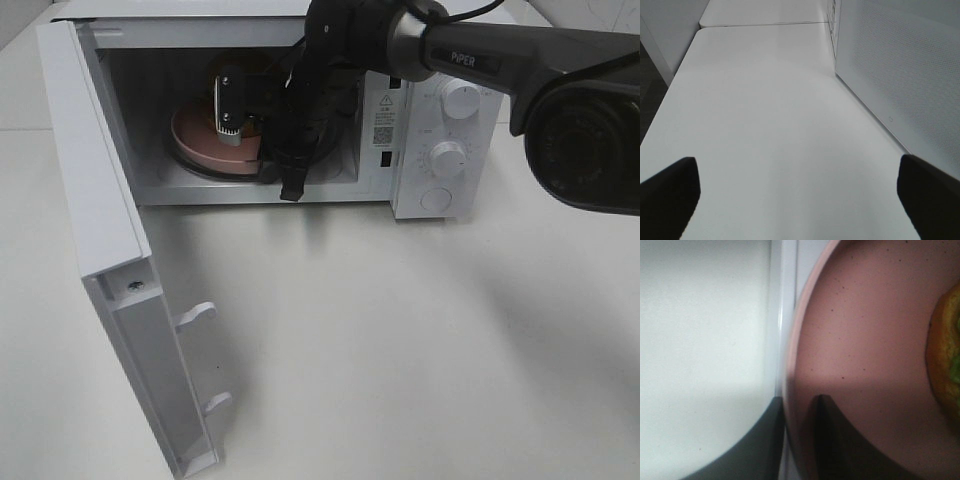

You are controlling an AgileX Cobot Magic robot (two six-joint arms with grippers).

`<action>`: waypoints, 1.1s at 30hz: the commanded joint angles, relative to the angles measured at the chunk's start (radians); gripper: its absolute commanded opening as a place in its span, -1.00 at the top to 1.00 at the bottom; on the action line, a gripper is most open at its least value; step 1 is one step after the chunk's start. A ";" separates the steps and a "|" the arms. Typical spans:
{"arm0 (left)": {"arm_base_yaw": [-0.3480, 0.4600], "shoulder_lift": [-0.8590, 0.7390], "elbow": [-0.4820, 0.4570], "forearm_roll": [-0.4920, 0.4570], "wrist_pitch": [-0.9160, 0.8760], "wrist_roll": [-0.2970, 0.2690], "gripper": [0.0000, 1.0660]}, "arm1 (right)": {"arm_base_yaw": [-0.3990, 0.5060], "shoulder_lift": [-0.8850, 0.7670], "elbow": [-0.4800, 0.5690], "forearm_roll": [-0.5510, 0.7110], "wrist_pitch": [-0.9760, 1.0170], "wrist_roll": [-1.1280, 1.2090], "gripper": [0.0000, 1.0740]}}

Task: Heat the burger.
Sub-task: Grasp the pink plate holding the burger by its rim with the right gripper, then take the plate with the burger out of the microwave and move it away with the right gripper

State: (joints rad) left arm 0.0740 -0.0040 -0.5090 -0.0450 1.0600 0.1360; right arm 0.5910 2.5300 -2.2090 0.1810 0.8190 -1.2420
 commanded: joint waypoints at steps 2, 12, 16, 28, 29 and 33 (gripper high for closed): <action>0.004 -0.018 0.003 -0.004 -0.013 -0.006 -0.96 | -0.006 0.019 0.015 -0.018 0.129 0.008 1.00; 0.004 -0.018 0.003 -0.004 -0.013 -0.006 -0.96 | -0.006 0.014 0.015 -0.018 0.179 0.003 1.00; 0.004 -0.018 0.003 -0.004 -0.013 -0.006 -0.96 | -0.005 0.002 0.015 -0.018 0.193 -0.008 1.00; 0.004 -0.018 0.003 -0.004 -0.013 -0.006 -0.96 | 0.007 -0.083 0.100 -0.023 0.193 -0.035 1.00; 0.004 -0.018 0.003 -0.004 -0.013 -0.006 -0.96 | 0.007 -0.105 0.134 -0.033 0.185 -0.038 1.00; 0.004 -0.018 0.003 -0.004 -0.013 -0.006 -0.96 | 0.018 -0.156 0.210 -0.047 0.121 -0.054 1.00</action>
State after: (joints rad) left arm 0.0740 -0.0040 -0.5090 -0.0450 1.0600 0.1360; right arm 0.6060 2.3730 -2.0190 0.1470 0.9090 -1.2920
